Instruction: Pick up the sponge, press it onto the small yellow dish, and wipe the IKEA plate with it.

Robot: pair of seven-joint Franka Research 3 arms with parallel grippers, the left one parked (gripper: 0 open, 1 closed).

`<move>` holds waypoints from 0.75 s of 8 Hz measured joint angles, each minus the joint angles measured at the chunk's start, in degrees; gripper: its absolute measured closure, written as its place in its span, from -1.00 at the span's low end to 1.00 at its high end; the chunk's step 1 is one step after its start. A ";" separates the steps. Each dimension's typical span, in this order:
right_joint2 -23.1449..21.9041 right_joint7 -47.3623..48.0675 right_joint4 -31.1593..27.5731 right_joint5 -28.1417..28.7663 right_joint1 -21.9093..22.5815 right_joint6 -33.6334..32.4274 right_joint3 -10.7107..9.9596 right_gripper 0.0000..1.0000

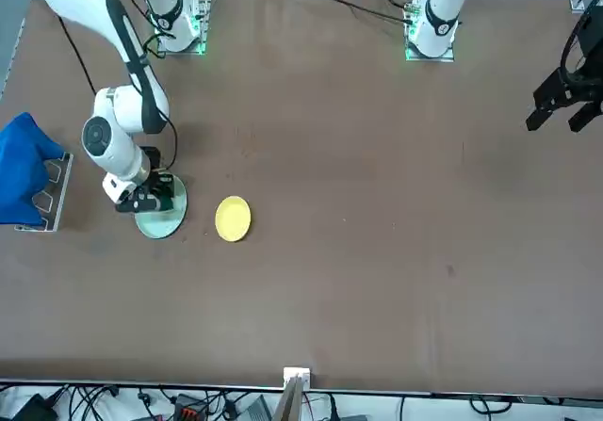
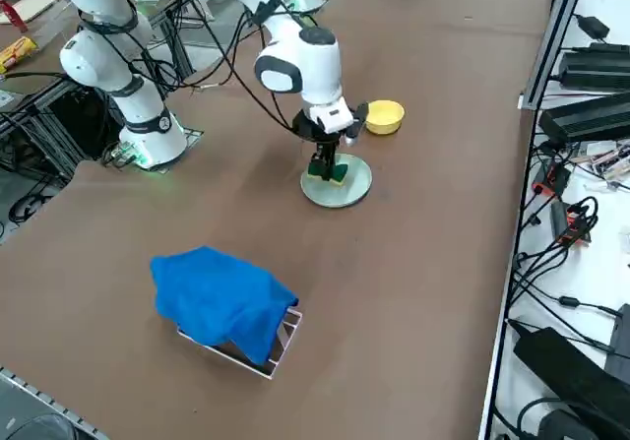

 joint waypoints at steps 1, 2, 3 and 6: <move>0.00 -0.73 0.01 0.00 -0.78 0.15 -0.02 0.30; 0.00 -2.22 0.03 0.00 -2.00 0.21 -0.05 0.30; 0.00 -3.83 0.03 0.00 -3.32 0.25 -0.09 0.30; 0.48 -8.34 0.08 0.00 -6.19 1.21 -0.11 0.30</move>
